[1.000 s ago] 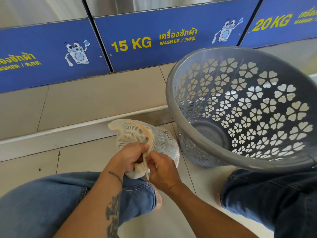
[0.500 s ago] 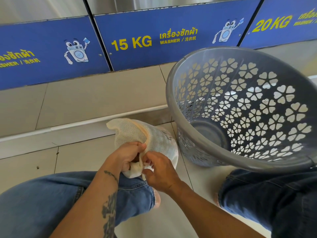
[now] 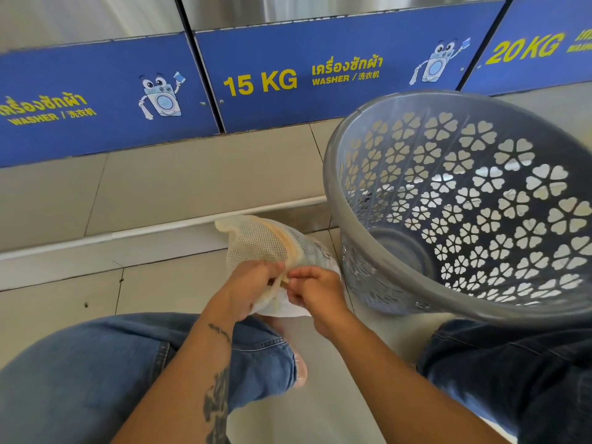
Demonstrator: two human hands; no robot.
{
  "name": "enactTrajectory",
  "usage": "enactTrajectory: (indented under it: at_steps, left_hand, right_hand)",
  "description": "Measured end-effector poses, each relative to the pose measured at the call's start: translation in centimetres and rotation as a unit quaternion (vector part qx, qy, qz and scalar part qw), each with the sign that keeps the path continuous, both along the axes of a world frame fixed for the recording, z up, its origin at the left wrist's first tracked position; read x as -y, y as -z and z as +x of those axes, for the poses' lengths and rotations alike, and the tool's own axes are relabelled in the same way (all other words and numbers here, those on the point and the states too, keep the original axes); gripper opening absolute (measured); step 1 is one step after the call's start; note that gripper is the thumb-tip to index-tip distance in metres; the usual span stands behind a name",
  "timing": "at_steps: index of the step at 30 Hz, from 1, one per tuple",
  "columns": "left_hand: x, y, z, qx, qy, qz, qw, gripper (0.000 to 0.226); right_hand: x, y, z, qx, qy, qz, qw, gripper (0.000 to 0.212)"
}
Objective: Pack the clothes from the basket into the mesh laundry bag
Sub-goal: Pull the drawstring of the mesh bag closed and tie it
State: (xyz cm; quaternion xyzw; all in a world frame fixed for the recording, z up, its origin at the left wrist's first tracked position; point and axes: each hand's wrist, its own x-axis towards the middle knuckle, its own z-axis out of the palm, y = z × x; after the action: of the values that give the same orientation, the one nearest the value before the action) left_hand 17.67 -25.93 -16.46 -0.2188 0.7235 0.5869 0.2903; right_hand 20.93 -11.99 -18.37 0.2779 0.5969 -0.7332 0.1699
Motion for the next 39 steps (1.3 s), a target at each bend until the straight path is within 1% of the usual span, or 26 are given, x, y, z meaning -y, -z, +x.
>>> enactTrajectory:
  at_steps: [2, 4, 6, 8, 9, 10, 12, 13, 14, 15, 16, 18, 20, 24, 27, 30, 34, 37, 39]
  left_hand:
    - [0.2, -0.7, 0.7, -0.028, 0.051, -0.012, 0.998, 0.018]
    - [0.3, -1.2, 1.5, -0.056, 0.102, -0.033, 0.993, 0.013]
    - [0.4, -1.1, 2.1, -0.077, 0.104, -0.058, 0.990, 0.010]
    - [0.6, -0.7, 2.5, -0.074, 0.089, -0.072, 0.991, 0.012]
    - [0.6, -0.5, 2.5, -0.067, 0.086, -0.072, 0.991, 0.013]
    - [0.6, -0.3, 2.6, -0.063, 0.086, -0.074, 0.992, 0.014]
    - [0.5, 0.0, 2.6, -0.058, 0.083, -0.073, 0.992, 0.017]
    - [0.4, 0.1, 2.6, -0.053, 0.082, -0.070, 0.993, 0.019]
    - [0.3, 0.3, 2.6, -0.048, 0.082, -0.065, 0.993, 0.021]
    - [0.2, 0.4, 2.7, -0.043, 0.081, -0.060, 0.994, 0.023]
    - [0.1, 0.5, 2.6, -0.040, 0.079, -0.055, 0.994, 0.025]
    - [-0.2, 0.5, 2.6, -0.034, 0.075, -0.047, 0.996, 0.028]
    - [-0.3, 0.6, 2.4, -0.035, 0.081, -0.040, 0.995, 0.031]
    - [-0.5, 0.8, 2.3, -0.039, 0.108, -0.039, 0.993, 0.036]
    - [-0.5, 1.3, 2.1, -0.039, 0.108, -0.045, 0.992, 0.038]
    - [-0.4, 1.7, 1.9, -0.031, 0.095, -0.042, 0.994, 0.039]
    - [-0.4, 1.9, 1.7, 0.009, 0.061, -0.011, 0.998, 0.035]
    - [-0.8, 1.2, 1.4, 0.046, 0.020, 0.042, 0.998, 0.034]
    - [-1.1, 1.0, 1.1, 0.054, -0.015, 0.072, 0.996, 0.028]
  right_hand:
    - [0.1, -0.5, -0.2, 0.064, 0.075, -0.129, 0.987, 0.022]
    - [0.1, -0.8, -0.3, 0.105, 0.126, -0.211, 0.964, 0.022]
    - [0.1, -1.2, -0.2, 0.113, 0.152, -0.247, 0.950, 0.023]
    - [0.1, -1.4, 0.3, 0.104, 0.148, -0.244, 0.953, 0.022]
    - [-0.1, -1.5, 0.5, 0.093, 0.132, -0.217, 0.963, 0.021]
    - [-0.2, -1.3, 0.7, 0.079, 0.106, -0.166, 0.977, 0.020]
    - [-0.5, -0.9, 0.9, 0.041, 0.027, -0.008, 0.999, 0.017]
    - [-0.7, -0.6, 0.9, 0.019, -0.016, 0.083, 0.996, 0.016]
    - [-0.9, -0.5, 0.9, -0.005, -0.057, 0.169, 0.984, 0.015]
    - [-1.0, -0.5, 0.8, -0.027, -0.094, 0.237, 0.966, 0.015]
    - [-1.0, -0.6, 0.8, -0.044, -0.119, 0.280, 0.951, 0.015]
    - [-1.1, -0.5, 0.7, -0.050, -0.132, 0.295, 0.945, 0.009]
    - [-1.3, -0.3, 0.7, -0.035, -0.119, 0.262, 0.957, 0.005]
    - [-1.5, -0.1, 0.5, -0.002, -0.090, 0.174, 0.981, 0.017]
    - [-1.3, 0.3, 0.3, -0.005, -0.092, 0.175, 0.980, 0.021]
    - [-1.0, 0.8, 0.4, -0.053, -0.094, 0.226, 0.968, 0.017]
    - [-0.9, 0.9, 1.1, -0.144, -0.121, 0.305, 0.934, 0.016]
    - [-1.0, 1.3, 1.8, -0.208, -0.147, 0.319, 0.913, 0.018]
    - [-1.0, 1.6, 2.2, -0.224, -0.162, 0.318, 0.907, 0.024]
